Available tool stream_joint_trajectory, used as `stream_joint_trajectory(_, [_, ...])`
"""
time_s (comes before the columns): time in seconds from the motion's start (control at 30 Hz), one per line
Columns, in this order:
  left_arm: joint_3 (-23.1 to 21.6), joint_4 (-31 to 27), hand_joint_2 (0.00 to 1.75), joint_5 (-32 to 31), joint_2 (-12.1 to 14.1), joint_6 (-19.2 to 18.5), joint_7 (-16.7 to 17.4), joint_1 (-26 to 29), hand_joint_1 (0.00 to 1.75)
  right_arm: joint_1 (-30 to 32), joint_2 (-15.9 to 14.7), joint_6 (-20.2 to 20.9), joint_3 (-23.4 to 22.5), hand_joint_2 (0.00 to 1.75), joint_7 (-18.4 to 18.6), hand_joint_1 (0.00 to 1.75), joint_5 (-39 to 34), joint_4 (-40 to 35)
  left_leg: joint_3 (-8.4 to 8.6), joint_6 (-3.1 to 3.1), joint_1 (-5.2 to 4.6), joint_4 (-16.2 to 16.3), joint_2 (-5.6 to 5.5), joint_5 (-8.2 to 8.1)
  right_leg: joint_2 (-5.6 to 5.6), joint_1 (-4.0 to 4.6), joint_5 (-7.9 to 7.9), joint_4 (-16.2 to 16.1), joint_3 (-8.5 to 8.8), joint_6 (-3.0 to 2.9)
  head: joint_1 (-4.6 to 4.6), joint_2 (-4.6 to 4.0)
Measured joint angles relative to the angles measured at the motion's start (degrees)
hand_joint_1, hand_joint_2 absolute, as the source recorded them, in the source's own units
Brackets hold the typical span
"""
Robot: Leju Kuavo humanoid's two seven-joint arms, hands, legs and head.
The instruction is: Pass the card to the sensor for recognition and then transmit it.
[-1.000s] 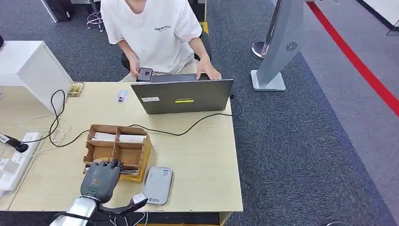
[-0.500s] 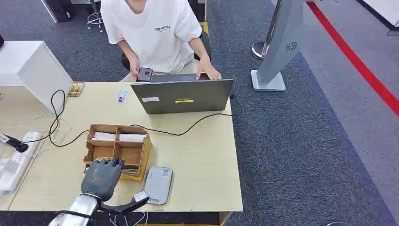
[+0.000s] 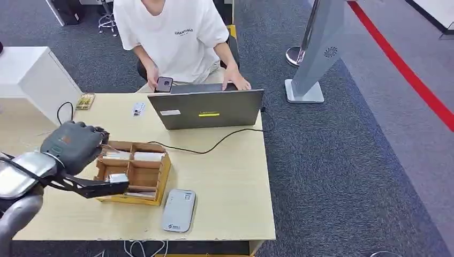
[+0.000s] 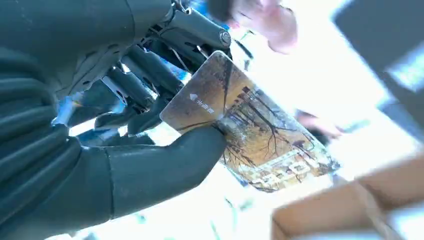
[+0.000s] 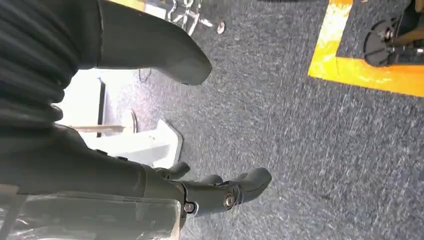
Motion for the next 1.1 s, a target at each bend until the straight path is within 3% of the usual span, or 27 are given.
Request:
stream_joint_trajectory(0.1, [-2.7, -0.8, 1.75, 3.7, 1.2, -0.9, 1.2, -5.5, 1.75, 0.0, 0.2, 0.1, -0.5, 1.75, 0.0, 0.0, 0.4, 0.0, -0.12, 0.02, 0.0, 0.0, -0.15, 0.07, -0.13, 0.0, 0.03, 0.0, -0.12, 0.03, 0.09, 0.0])
stream_joint_trajectory(0.17, [-4.7, -0.8, 1.75, 7.8, 1.1, -3.7, 2.7, -11.8, 1.75, -0.1, 0.3, 0.1, -0.7, 1.75, 0.0, 0.0, 0.5, 0.0, -0.33, 0.02, 0.03, 0.1, -0.25, 0.11, -0.25, 0.0, 0.06, 0.0, -0.22, 0.05, 0.09, 0.0])
stream_joint_trajectory(0.27, [-7.9, -0.7, 1.75, 14.1, 0.4, -7.6, 4.9, -22.0, 1.75, -0.1, 0.3, 0.1, -1.2, 1.75, -0.1, 0.0, 0.9, 0.0, -0.38, 0.07, -0.03, 0.1, -0.23, 0.15, -0.25, -0.01, 0.11, 0.0, -0.28, 0.11, 0.09, 0.0])
stream_joint_trajectory(0.37, [-10.5, -0.4, 1.75, 17.0, -0.8, -8.7, 6.2, -29.0, 1.75, -0.1, 0.5, 0.1, -1.7, 1.75, -0.2, 0.0, 1.0, 0.0, -0.39, 0.08, -0.07, 0.1, -0.16, 0.15, -0.17, -0.04, 0.15, 0.0, -0.3, 0.16, 0.07, 0.0])
stream_joint_trajectory(0.5, [-13.0, 0.0, 1.75, 17.9, -1.5, -8.4, 7.2, -32.8, 1.75, -0.1, 0.6, 0.2, -2.1, 1.75, -0.3, 0.0, 1.1, 0.0, -0.4, 0.08, -0.05, 0.1, -0.14, 0.15, -0.15, -0.04, 0.15, 0.0, -0.32, 0.16, 0.09, 0.0])
stream_joint_trajectory(0.8, [-15.4, 1.1, 1.75, 19.8, -2.3, -7.0, 8.9, -35.4, 1.75, -0.1, 0.7, 0.2, -2.1, 1.75, -0.2, 0.0, 1.7, 0.0, -0.4, 0.05, -0.01, 0.1, -0.16, 0.17, -0.17, -0.03, 0.15, 0.0, -0.34, 0.15, 0.09, 0.0])
stream_joint_trajectory(0.87, [-15.4, 2.7, 1.75, 16.5, -3.6, -1.8, 10.5, -35.5, 1.75, -0.1, 0.7, 0.7, -2.1, 1.75, -0.2, 0.0, 2.4, 0.0, -0.38, 0.05, -0.05, 0.1, -0.17, 0.17, -0.18, -0.03, 0.15, 0.0, -0.34, 0.16, 0.07, 0.0])
stream_joint_trajectory(0.9, [-15.4, 4.2, 1.75, 12.1, -5.1, 3.4, 11.2, -34.5, 1.75, -0.2, 0.7, 0.9, -2.1, 1.75, -0.3, 0.0, 3.1, 0.0, -0.37, 0.07, -0.08, 0.1, -0.19, 0.18, -0.21, -0.04, 0.15, 0.0, -0.31, 0.16, 0.07, 0.0])
stream_joint_trajectory(0.93, [-15.3, 6.4, 1.75, 5.1, -6.6, 10.8, 12.2, -32.9, 1.75, -0.3, 0.7, 1.2, -2.0, 1.75, -0.5, 0.0, 4.0, 0.0, -0.34, 0.11, -0.12, 0.1, -0.25, 0.2, -0.27, -0.07, 0.15, 0.0, -0.25, 0.16, 0.04, 0.0])
stream_joint_trajectory(1.0, [-12.9, 12.3, 1.75, -11.8, -11.4, 29.1, 13.0, -26.2, 1.75, -0.7, 0.7, 2.0, -1.2, 1.75, -1.0, 0.0, 6.1, 0.0, -0.26, 0.13, -0.17, 0.1, -0.26, 0.21, -0.28, -0.12, 0.15, 0.0, -0.12, 0.17, 0.02, 0.0])
stream_joint_trajectory(1.07, [-9.3, 18.5, 1.75, -23.9, -14.9, 44.9, 12.4, -19.3, 1.75, -1.1, 0.6, 2.4, -0.1, 1.75, -1.7, 0.0, 7.5, 0.0, -0.26, 0.13, -0.16, 0.1, -0.09, 0.21, -0.1, -0.11, 0.21, 0.0, -0.14, 0.24, 0.15, 0.0])
stream_joint_trajectory(1.1, [-7.1, 21.9, 1.75, -28.0, -16.4, 50.8, 11.2, -16.4, 1.75, -1.3, 0.6, 2.6, 0.4, 1.75, -1.8, 0.0, 8.1, 0.0, -0.19, 0.13, -0.2, 0.1, 0.11, 0.21, 0.11, -0.16, 0.24, 0.0, -0.17, 0.24, 0.2, 0.0])
